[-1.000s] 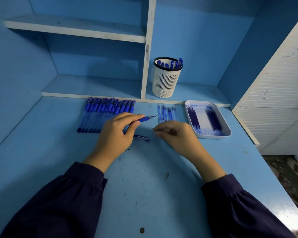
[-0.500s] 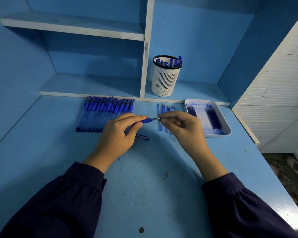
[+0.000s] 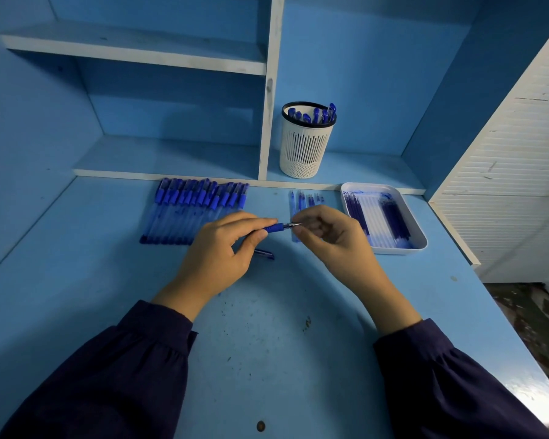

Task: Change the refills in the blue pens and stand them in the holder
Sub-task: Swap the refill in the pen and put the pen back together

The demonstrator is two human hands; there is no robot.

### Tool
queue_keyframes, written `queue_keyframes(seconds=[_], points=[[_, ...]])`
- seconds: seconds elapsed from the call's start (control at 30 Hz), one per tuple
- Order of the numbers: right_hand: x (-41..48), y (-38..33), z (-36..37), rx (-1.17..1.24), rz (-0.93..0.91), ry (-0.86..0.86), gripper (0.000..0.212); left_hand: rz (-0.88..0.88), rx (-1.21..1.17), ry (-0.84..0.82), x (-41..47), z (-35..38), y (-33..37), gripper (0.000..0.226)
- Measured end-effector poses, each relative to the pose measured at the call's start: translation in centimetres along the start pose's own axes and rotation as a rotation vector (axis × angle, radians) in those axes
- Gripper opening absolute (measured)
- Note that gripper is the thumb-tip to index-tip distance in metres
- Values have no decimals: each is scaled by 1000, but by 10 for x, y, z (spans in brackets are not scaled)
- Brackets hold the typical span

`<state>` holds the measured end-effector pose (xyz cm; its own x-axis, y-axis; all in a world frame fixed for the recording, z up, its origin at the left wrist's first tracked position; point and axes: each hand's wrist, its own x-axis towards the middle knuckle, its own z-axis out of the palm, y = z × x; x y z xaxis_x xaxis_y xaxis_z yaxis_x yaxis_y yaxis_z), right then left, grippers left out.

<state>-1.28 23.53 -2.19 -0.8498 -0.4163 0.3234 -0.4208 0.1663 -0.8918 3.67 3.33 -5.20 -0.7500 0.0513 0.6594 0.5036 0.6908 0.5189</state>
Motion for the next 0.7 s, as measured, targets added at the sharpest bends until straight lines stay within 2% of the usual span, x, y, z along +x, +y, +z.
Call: queue_keyframes(seconds=[0.13,0.23,0.37,0.53,0.63,0.7], points=[[1,2,0,-10,13,-7,8,3,9,1,0,-1,1,24],[1,3,-2,76,8,-29,24,10,8,11,1,-1,1,24],[1,6,0,-30,3,-37,7,8,7,8,1,-1,1,24],[1,3,-1,82,10,-41,16,11,20,0,1,-1,1,24],[1,3,0,25,-4,-37,7,6,19,-7,1,0,0,24],[0,3,0,7,13,-26,10,6,26,-8,1,0,0,25]])
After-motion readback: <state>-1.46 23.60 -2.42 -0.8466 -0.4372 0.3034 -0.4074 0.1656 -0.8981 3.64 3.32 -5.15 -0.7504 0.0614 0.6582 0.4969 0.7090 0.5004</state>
